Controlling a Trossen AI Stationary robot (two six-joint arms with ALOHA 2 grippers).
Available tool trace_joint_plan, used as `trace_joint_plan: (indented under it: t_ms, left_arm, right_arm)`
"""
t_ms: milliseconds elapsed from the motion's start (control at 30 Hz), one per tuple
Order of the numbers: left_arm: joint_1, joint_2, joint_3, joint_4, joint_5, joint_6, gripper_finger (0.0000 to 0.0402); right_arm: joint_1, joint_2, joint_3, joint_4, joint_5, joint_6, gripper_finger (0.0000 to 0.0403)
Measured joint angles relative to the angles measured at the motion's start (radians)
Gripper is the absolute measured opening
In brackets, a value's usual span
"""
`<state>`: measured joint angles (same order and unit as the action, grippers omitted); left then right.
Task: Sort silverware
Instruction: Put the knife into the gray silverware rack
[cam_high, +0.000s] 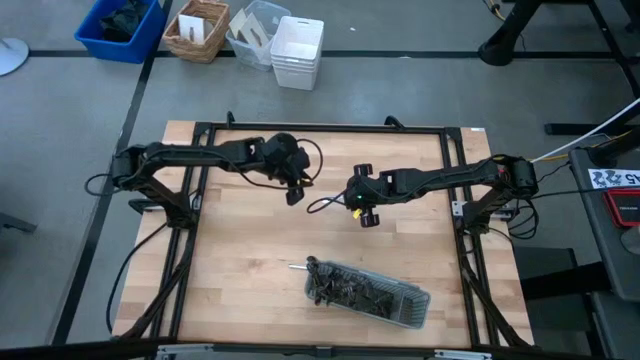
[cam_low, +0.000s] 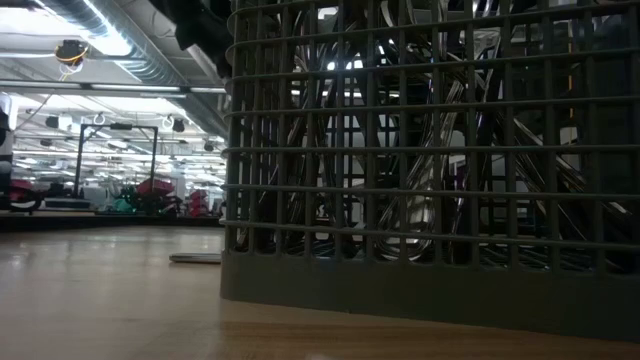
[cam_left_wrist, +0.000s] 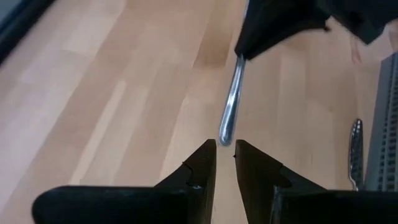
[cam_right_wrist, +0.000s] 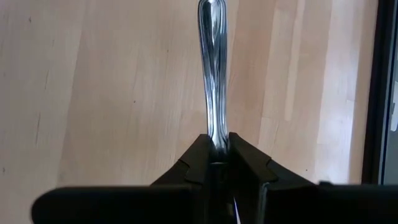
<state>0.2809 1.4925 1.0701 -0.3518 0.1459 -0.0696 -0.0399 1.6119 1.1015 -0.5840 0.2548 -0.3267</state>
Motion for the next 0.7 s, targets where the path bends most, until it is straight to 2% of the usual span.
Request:
trace_joint_plan:
  t_ms: [200,300,433,700]
  left_arm:
    - [-0.020,0.000,-0.032,0.012,0.016,-0.010,0.0054]
    - [-0.021,0.001,-0.033,0.046,0.059,-0.001,0.0054]
    - [0.004,-0.003,-0.033,0.045,0.116,0.027,0.0054]
    - [0.056,-0.046,-0.033,-0.012,0.121,0.040,0.0054]
  right_arm:
    - [0.000,0.000,0.000,-0.006,0.000,-0.046,0.0048]
    - [0.000,0.000,0.000,-0.006,0.004,-0.066,0.0048]
    - [0.000,0.000,0.000,-0.009,0.022,-0.074,0.0048]
    - [0.000,0.000,0.000,-0.013,0.023,-0.074,0.0048]
